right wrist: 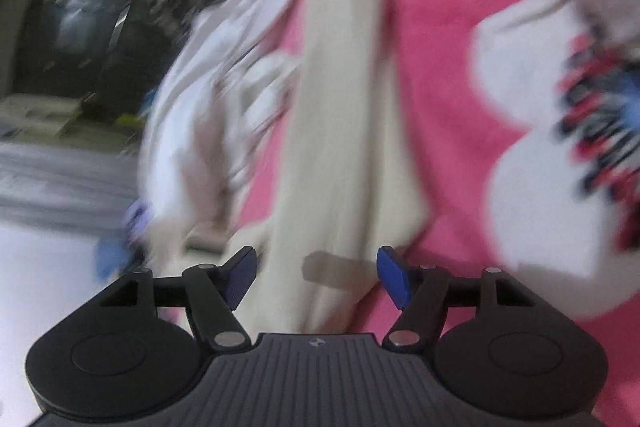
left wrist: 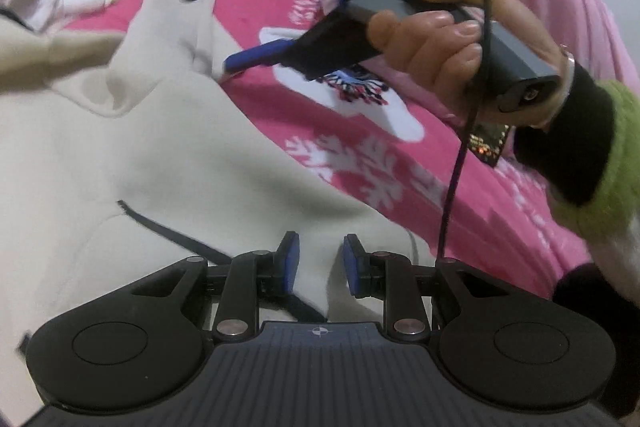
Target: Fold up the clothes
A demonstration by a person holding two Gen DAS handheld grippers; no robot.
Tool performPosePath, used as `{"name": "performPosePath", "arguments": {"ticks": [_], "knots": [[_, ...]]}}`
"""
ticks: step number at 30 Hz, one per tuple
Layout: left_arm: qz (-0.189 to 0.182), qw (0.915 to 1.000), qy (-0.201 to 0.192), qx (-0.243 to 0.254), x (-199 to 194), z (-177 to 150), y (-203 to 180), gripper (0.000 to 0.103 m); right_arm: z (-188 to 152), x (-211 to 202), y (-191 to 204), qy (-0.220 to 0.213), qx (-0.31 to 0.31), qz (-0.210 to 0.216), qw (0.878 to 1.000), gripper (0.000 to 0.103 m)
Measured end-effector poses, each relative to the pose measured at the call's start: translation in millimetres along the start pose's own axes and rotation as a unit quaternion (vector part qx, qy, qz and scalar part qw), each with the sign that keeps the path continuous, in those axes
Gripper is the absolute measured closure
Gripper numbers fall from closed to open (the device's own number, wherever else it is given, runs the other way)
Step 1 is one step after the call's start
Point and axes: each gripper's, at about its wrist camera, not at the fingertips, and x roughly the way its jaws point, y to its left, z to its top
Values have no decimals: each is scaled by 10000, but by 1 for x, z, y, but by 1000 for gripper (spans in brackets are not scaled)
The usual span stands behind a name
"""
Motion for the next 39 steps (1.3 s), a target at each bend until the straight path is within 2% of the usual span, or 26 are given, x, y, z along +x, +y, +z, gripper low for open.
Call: {"name": "performPosePath", "arguments": {"ticks": [3, 6, 8, 9, 13, 17, 19, 20, 23, 24, 25, 26, 27, 29, 33, 36, 39], "knots": [[-136, 9999, -70, 18, 5, -7, 3, 79, 20, -6, -11, -413, 254, -285, 9984, 33], [-295, 9994, -185, -45, 3, -12, 10, 78, 37, -3, -12, -589, 347, -556, 9961, 32], [-418, 9986, -269, -182, -1, -16, 16, 78, 40, -2, 4, -672, -15, -596, 9960, 32], [-473, 9981, -312, -257, -2, -18, 19, 78, 38, -2, 20, -718, -388, -603, 9948, 32], [-606, 9959, -476, -482, 0, -22, 27, 78, 39, 9, 74, -919, -1587, -945, 9785, 31], [-641, 9953, -597, -410, -1, -26, 26, 78, 83, 42, 87, -1250, -1409, -1842, 9647, 31], [-666, 9950, -638, -393, -1, -27, 26, 78, 108, 64, 89, -1304, -1426, -2133, 9577, 28], [-685, 9947, -653, -410, -1, -28, 27, 78, 116, 72, 87, -1313, -1332, -2238, 9565, 28], [-730, 9941, -671, -444, -2, -28, 29, 78, 133, 104, 84, -969, -1346, -2182, 9617, 25], [-739, 9940, -677, -443, -2, -28, 29, 78, 135, 113, 83, -820, -1396, -2233, 9612, 33], [-744, 9939, -684, -430, -3, -28, 29, 78, 131, 114, 84, -969, -1438, -2338, 9567, 43], [-750, 9939, -695, -412, -4, -28, 29, 78, 127, 109, 86, -1023, -1541, -2285, 9558, 79], [-757, 9938, -707, -409, -3, -29, 29, 78, 123, 103, 87, -1078, -1643, -2228, 9549, 95], [-782, 9933, -726, -443, -2, -30, 30, 78, 111, 79, 91, -1296, -1675, -1857, 9595, 95], [-876, 9918, -761, -528, -1, -33, 33, 78, 67, -6, 99, -1623, -1966, -1198, 9595, 95], [-951, 9908, -781, -569, -1, -34, 36, 78, 21, -75, 90, -1797, -2110, -1128, 9542, 95], [-991, 9901, -781, -614, -1, -35, 38, 78, -26, -127, 72, -1841, -1996, -1359, 9528, 95]]}}
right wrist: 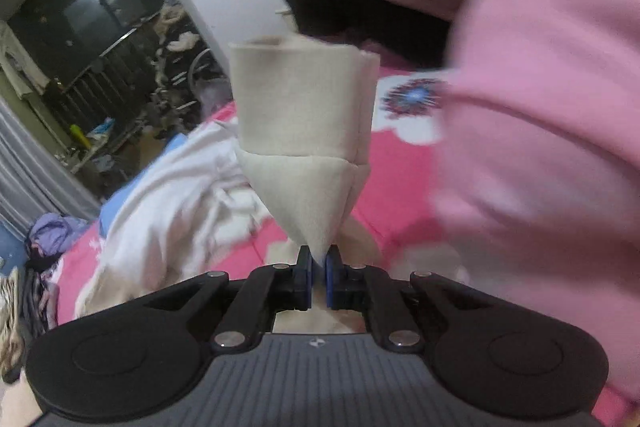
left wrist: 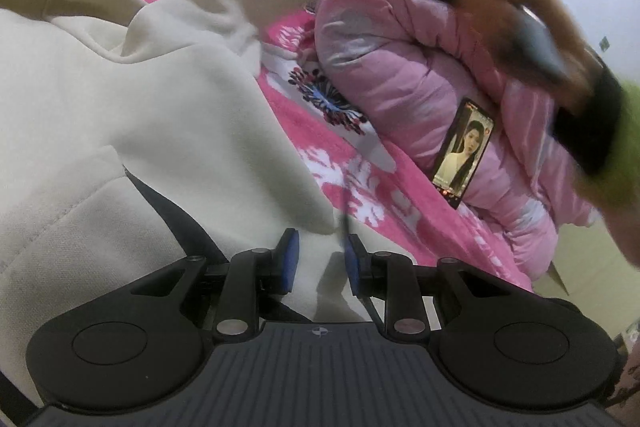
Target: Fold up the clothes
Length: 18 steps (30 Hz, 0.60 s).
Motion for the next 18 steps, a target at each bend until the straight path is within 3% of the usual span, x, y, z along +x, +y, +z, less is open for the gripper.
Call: {"name": "performPosePath", "arguments": {"ticks": [5, 10, 13, 15, 18], "knots": [[-8, 10000, 39, -51, -1, 2, 1, 78, -58, -55, -28, 539, 269, -490, 9970, 95], [-21, 9998, 85, -179, 0, 4, 1, 78, -116, -58, -47, 1579, 324, -806, 9836, 91], [11, 9998, 112, -166, 1, 5, 0, 78, -137, -57, -40, 2176, -275, -1102, 9694, 76], [25, 9998, 118, -164, 2, 5, -1, 78, -140, -65, -27, 2412, -920, -1058, 9603, 69], [34, 9998, 115, -161, 1, 6, 0, 78, -130, -80, 12, 2820, -2059, -340, 9364, 62]]}}
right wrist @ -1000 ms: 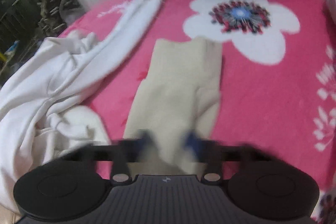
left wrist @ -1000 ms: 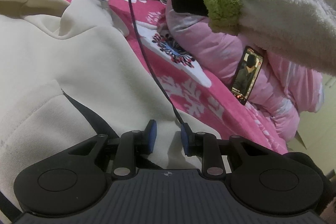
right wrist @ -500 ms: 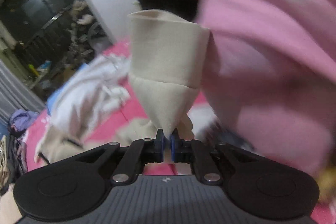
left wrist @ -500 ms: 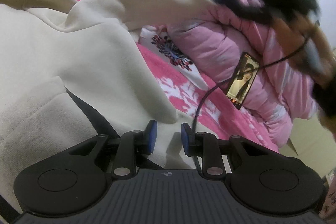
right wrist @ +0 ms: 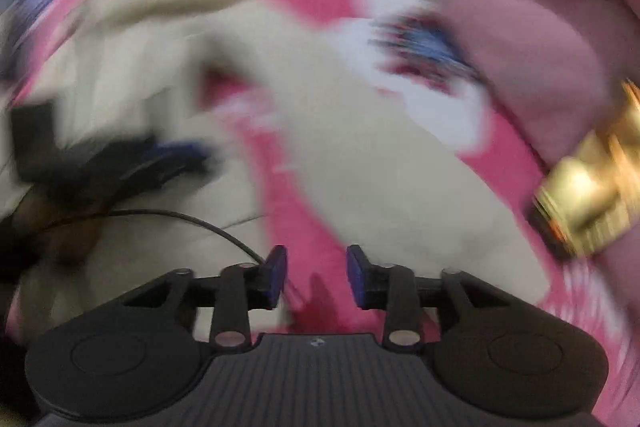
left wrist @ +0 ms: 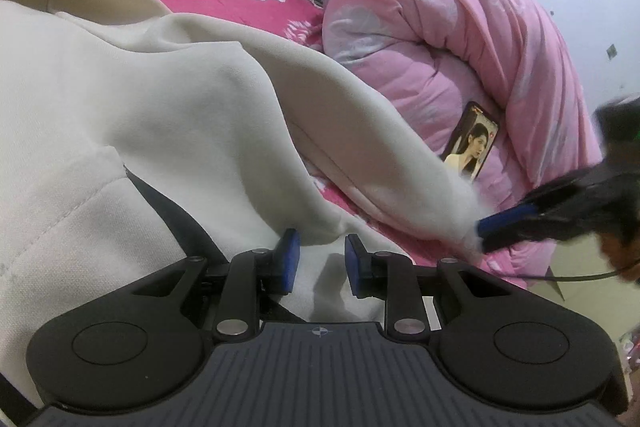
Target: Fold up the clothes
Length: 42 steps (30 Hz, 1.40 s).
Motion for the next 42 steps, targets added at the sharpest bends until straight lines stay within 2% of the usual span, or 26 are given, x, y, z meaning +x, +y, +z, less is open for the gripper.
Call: {"name": "performPosePath", "arguments": {"ticks": [2, 4, 5, 8, 10, 12, 15, 18, 20, 24, 27, 29, 31, 32, 33, 34, 35, 37, 38, 40, 42], "knots": [[11, 10000, -23, -1, 0, -1, -1, 78, 10, -20, 25, 57, -917, 360, 9951, 60], [34, 10000, -56, 4, 0, -2, -2, 78, 25, -42, 40, -352, -1422, 616, 9873, 55], [45, 10000, -68, 15, 0, -2, -2, 78, 38, -48, 41, -625, -1413, 746, 9852, 50], [74, 9999, -99, 55, 1, -3, -4, 78, 85, -44, 31, -1424, -1076, 962, 9792, 49], [79, 9999, -122, 82, 1, -4, -4, 78, 119, -16, 27, -1657, -1043, 837, 9771, 50], [81, 9998, -155, 108, 0, -5, -4, 78, 144, 20, 17, -1619, -1015, 730, 9789, 53], [84, 9997, -205, 143, -1, -8, -4, 78, 184, 86, 1, -1314, -626, 497, 9881, 55], [48, 9996, -243, 138, -1, -9, -3, 78, 208, 124, -14, -1157, -168, 621, 9912, 55], [5, 9996, -268, 114, -1, -9, -1, 78, 212, 134, -14, -1201, -190, 681, 9902, 55], [-98, 9995, -312, 32, -2, -10, 3, 78, 211, 145, 0, -981, -666, 783, 9899, 56], [-132, 9993, -339, 10, -2, -11, 4, 78, 200, 153, 8, -661, -1047, 719, 9897, 56], [-131, 9993, -345, 23, -3, -12, 3, 78, 193, 149, 8, -622, -1092, 759, 9892, 56], [-132, 9993, -347, 21, -2, -12, 2, 78, 186, 146, 10, -680, -1190, 666, 9883, 62], [-130, 9993, -347, 22, -2, -12, 2, 78, 183, 144, 12, -756, -1265, 555, 9875, 73], [-127, 9993, -347, 24, -3, -12, 2, 78, 180, 142, 14, -832, -1340, 443, 9865, 90], [-122, 9993, -347, 26, -3, -12, 1, 78, 177, 141, 17, -909, -1415, 331, 9852, 95], [-117, 9993, -346, 28, -3, -12, 1, 78, 176, 138, 24, -1050, -1550, 176, 9822, 97], [-97, 9994, -318, 22, -4, -11, 1, 78, 170, 126, 44, -1527, -2236, -453, 9616, 98], [-82, 9995, -296, -2, -5, -10, 1, 78, 168, 120, 54, -1756, -2569, -764, 9473, 98], [-46, 9996, -237, -114, -4, -8, 0, 78, 174, 117, 63, -1972, -3121, -1179, 9218, 98], [-18, 9997, -176, -190, -4, -5, -1, 78, 181, 114, 73, -2177, -3656, -1588, 8909, 98]]}}
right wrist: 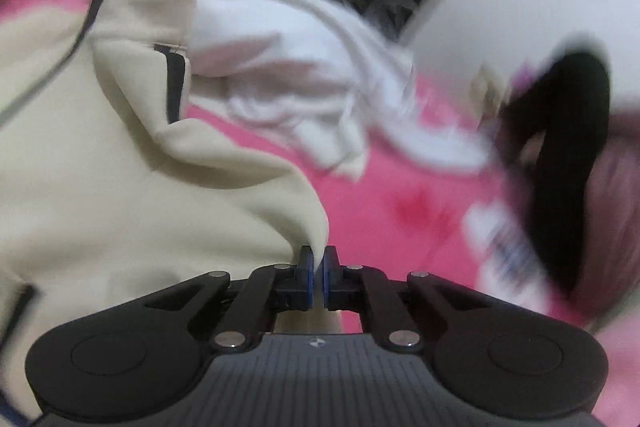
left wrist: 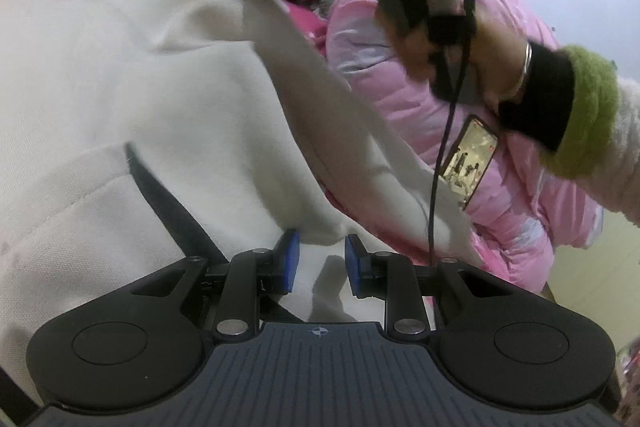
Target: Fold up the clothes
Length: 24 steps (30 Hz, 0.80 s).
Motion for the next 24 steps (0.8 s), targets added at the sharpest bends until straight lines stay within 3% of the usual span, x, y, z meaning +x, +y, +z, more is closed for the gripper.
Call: {"name": "performPosePath", "arguments": {"ticks": [3, 7, 9, 10, 13, 14, 15, 18, 21, 24], "knots": [[54, 9999, 111, 17, 1, 4, -3, 78, 14, 5, 7, -215, -1008, -429, 9938, 98], [136, 9995, 234, 149, 1, 9, -8, 78, 9, 38, 31, -218, -2225, -563, 9731, 97], [156, 9994, 251, 178, 0, 9, -11, 78, 0, 59, 42, -157, -2718, -579, 9605, 92], [156, 9994, 258, 190, 0, 9, -12, 78, -8, 72, 46, -49, -2824, -619, 9573, 90], [144, 9992, 268, 245, -4, 8, -12, 78, -17, 80, 39, -75, -2646, -624, 9623, 88], [137, 9992, 276, 254, -5, 8, -12, 78, -20, 82, 37, -83, -2582, -625, 9640, 79], [123, 9992, 293, 246, -6, 9, -13, 77, -16, 77, 29, -77, -2302, -612, 9712, 65], [65, 9993, 341, 156, -11, 11, -12, 77, -7, 47, -8, -177, -1235, -320, 9917, 50], [33, 9997, 261, -31, -23, 18, -8, 77, -8, 5, -43, -269, 69, -167, 9995, 50], [115, 9998, -98, -138, -39, 32, 0, 77, -27, -50, -65, -569, 1549, 391, 9855, 53]]}}
